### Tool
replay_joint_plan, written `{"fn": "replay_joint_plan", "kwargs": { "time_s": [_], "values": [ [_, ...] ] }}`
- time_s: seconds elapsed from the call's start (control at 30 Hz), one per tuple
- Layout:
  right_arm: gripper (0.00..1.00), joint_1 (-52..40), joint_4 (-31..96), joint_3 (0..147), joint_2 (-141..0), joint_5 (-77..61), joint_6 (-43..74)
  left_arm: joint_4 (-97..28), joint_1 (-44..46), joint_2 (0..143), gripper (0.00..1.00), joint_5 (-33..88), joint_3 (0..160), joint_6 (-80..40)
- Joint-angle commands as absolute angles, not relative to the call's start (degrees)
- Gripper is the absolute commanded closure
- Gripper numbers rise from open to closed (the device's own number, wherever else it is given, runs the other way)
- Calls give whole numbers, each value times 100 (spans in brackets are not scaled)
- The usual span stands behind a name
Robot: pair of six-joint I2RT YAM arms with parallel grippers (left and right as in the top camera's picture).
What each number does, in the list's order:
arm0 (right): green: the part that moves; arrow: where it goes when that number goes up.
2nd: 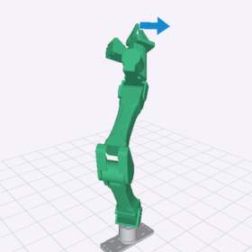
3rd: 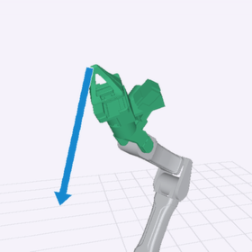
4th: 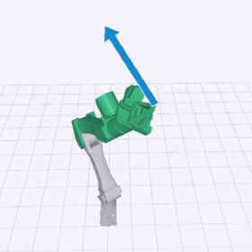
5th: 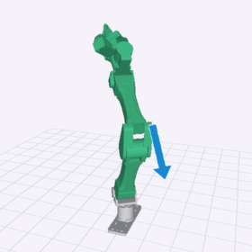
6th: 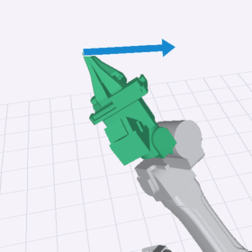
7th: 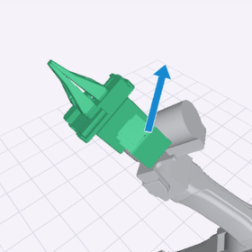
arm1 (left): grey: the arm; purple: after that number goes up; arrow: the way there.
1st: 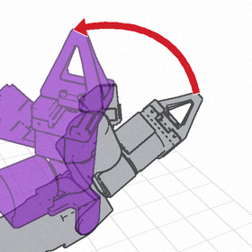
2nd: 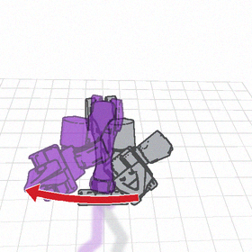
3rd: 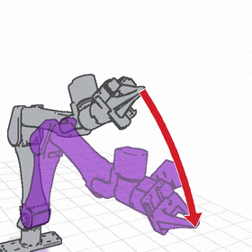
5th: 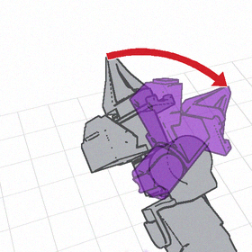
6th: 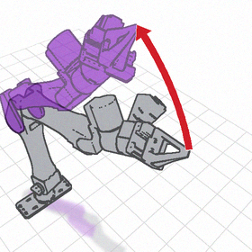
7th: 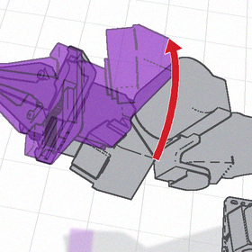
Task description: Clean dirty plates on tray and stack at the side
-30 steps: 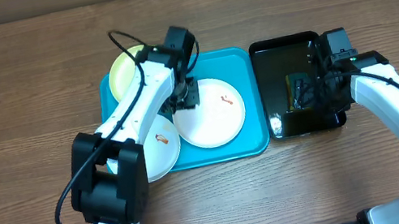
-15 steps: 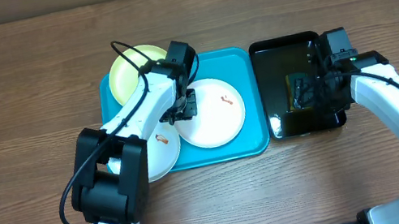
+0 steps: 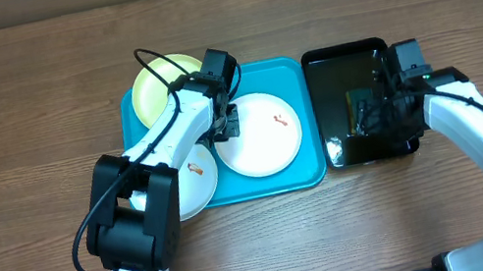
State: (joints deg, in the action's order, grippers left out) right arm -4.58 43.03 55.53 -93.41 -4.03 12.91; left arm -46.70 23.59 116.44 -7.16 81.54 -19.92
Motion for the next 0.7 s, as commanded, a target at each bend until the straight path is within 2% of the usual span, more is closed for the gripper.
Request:
{"fn": "replay_joint_plan", "kwargs": {
  "time_s": [0.0, 0.27, 0.43, 0.67],
  "values": [
    [24, -447, 4056, 5293, -9358, -349, 1529, -4595, 2366, 11690, 87, -740, 8128, -1929],
    [29, -449, 3417, 4978, -9358, -375, 2003, -4552, 2366, 11690, 84, -259, 8128, -1929],
    [25, -447, 3347, 5054, -9356, -1044, 1953, -4574, 2366, 11690, 84, -145, 8128, -1929],
    [24, -449, 3378, 5129, -9356, -856, 1955, -4630, 2364, 11690, 83, -145, 8125, -1929]
  ]
}}
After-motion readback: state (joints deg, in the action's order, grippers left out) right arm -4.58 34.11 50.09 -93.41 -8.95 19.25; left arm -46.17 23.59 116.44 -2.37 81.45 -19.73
